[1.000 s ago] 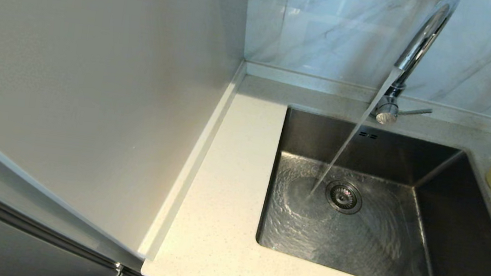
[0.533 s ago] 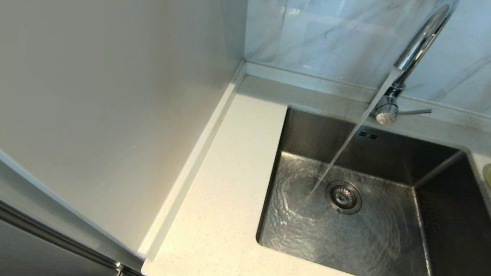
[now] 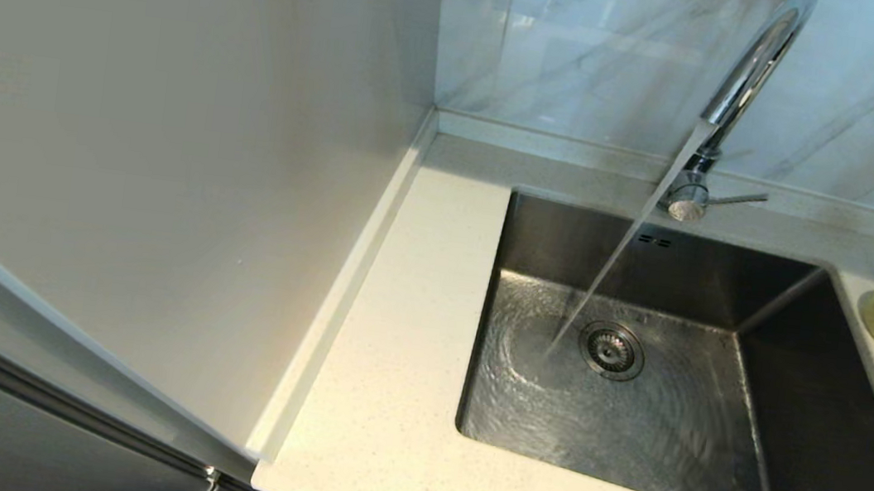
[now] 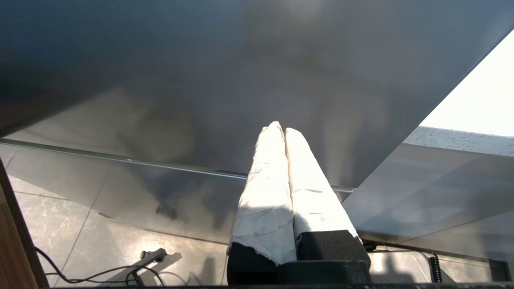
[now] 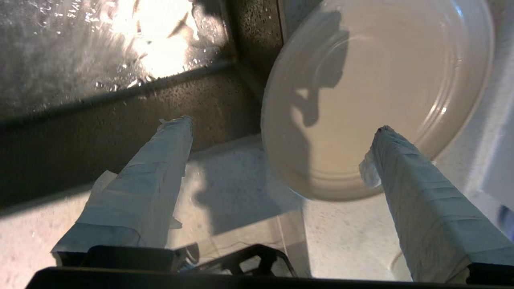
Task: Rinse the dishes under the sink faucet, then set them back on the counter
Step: Pick up the plate
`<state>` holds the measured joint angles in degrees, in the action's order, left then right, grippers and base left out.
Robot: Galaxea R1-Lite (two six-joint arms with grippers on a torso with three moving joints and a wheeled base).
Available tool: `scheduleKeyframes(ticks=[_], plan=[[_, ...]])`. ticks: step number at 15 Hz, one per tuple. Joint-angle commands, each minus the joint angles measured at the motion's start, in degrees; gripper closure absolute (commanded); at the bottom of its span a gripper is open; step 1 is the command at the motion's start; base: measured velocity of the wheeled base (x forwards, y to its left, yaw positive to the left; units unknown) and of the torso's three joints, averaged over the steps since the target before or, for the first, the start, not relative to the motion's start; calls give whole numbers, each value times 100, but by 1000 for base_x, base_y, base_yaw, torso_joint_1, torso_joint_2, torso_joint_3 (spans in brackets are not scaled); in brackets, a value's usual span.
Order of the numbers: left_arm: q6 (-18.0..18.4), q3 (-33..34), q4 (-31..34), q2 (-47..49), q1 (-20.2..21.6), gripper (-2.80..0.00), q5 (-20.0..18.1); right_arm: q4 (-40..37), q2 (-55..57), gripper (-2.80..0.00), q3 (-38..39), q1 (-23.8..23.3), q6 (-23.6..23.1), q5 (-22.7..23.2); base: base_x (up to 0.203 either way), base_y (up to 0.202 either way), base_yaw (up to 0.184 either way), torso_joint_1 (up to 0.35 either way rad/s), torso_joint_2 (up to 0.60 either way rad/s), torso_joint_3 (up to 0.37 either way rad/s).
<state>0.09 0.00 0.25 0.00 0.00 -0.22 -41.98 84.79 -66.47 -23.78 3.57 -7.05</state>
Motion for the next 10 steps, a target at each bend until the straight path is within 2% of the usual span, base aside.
scheduleKeyframes(ticks=[1,4,7,10], plan=[[-1,0,2,0,0,0,-4,393,105,-280,394,-34,31,-17,0,0,0,0,0,0],[-1,0,2,0,0,0,-4,1140,324,-280,890,-284,38,-51,0,0,0,0,0,0],[-1,0,2,0,0,0,-4,1413,607,-280,1046,-585,47,-23,0,0,0,0,0,0],[-1,0,2,0,0,0,-4,1456,722,-280,1153,-636,47,18,0,0,0,0,0,0]])
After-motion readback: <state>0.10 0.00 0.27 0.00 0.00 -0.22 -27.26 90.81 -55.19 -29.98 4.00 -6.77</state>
